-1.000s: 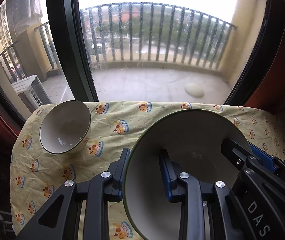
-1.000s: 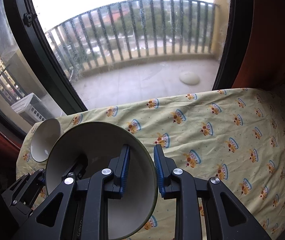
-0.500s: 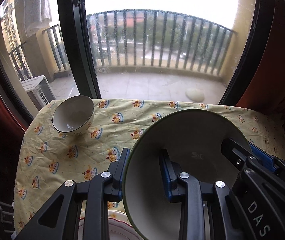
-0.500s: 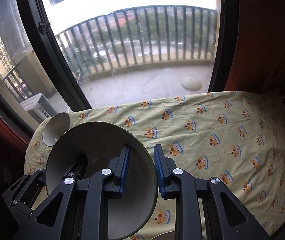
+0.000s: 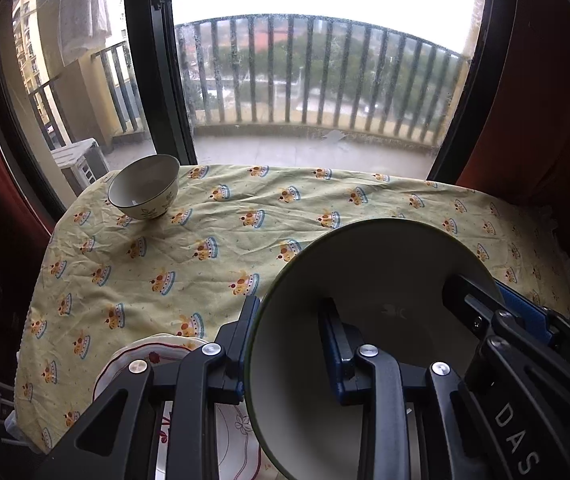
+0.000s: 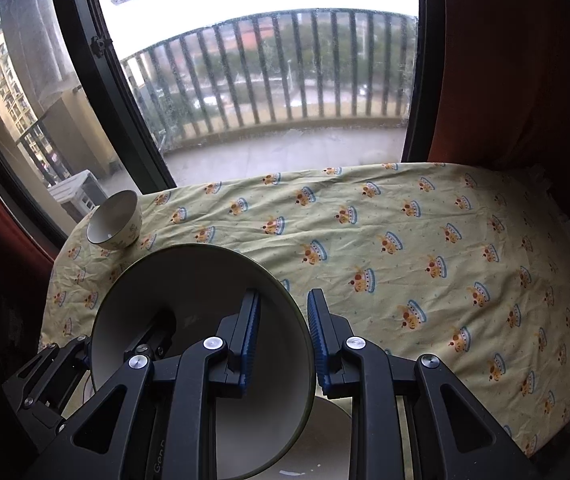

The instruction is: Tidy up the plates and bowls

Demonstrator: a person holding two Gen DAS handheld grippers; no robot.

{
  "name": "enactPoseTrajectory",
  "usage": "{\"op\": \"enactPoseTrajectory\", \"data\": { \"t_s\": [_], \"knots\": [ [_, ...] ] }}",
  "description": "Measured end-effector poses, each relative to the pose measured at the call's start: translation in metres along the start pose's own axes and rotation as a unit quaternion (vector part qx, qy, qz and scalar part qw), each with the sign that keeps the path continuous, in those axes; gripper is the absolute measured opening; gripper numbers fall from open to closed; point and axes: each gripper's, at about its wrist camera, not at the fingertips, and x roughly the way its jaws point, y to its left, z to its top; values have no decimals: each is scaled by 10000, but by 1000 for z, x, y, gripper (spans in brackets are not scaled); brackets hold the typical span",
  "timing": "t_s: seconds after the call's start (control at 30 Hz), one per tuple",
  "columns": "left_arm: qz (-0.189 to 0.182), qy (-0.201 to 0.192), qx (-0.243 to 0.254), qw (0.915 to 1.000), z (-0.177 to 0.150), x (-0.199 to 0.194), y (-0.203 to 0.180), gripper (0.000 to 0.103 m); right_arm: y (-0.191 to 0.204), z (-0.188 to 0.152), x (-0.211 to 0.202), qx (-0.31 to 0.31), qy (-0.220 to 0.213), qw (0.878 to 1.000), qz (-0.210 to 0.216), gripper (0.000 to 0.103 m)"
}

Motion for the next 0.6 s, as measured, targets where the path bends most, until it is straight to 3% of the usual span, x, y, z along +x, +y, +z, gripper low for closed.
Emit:
{"op": "enactPoseTrajectory", "data": {
  "t_s": [0.6],
  "knots": [
    [32, 370, 78, 9993, -66, 5, -38, 29, -46, -66, -1, -133, 368, 9992, -60, 28]
  ]
}}
